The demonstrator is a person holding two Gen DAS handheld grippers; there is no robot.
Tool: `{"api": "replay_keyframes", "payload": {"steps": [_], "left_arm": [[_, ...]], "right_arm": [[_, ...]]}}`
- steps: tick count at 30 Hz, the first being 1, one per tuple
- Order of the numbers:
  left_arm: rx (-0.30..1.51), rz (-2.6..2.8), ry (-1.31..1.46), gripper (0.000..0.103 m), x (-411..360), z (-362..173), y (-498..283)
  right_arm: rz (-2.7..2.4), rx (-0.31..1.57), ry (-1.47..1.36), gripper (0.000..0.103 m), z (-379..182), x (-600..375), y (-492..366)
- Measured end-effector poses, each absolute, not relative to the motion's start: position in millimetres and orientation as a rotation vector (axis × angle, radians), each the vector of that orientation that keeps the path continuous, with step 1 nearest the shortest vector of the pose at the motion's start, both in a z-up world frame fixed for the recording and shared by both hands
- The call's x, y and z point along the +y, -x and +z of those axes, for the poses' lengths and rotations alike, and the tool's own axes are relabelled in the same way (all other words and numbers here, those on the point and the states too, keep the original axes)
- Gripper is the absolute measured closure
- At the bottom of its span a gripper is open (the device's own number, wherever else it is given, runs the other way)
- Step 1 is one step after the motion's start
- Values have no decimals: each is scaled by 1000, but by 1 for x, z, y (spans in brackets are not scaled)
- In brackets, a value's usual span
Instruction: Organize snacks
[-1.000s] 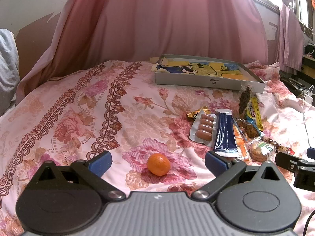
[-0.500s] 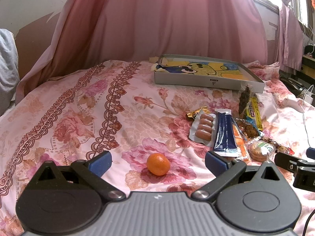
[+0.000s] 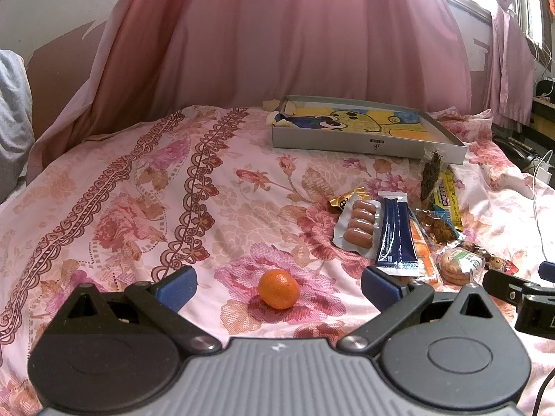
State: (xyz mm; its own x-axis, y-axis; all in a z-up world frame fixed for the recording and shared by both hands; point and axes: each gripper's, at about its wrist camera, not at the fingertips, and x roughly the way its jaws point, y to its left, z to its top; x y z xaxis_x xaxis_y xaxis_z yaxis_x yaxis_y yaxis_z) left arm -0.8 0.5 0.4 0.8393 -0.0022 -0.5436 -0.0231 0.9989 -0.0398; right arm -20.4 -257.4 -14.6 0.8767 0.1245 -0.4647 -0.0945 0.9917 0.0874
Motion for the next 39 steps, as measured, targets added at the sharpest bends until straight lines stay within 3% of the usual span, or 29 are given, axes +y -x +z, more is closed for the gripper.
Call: {"api": "replay_keyframes", "payload": {"steps": [22, 39], "left_arm": [[623, 43, 45, 1, -1, -6, -4], [742, 72, -6, 1, 1, -17, -35]], "right_arm": [[150, 527, -44, 1, -14, -254, 12], [302, 498, 92, 1, -16, -245, -41]]}}
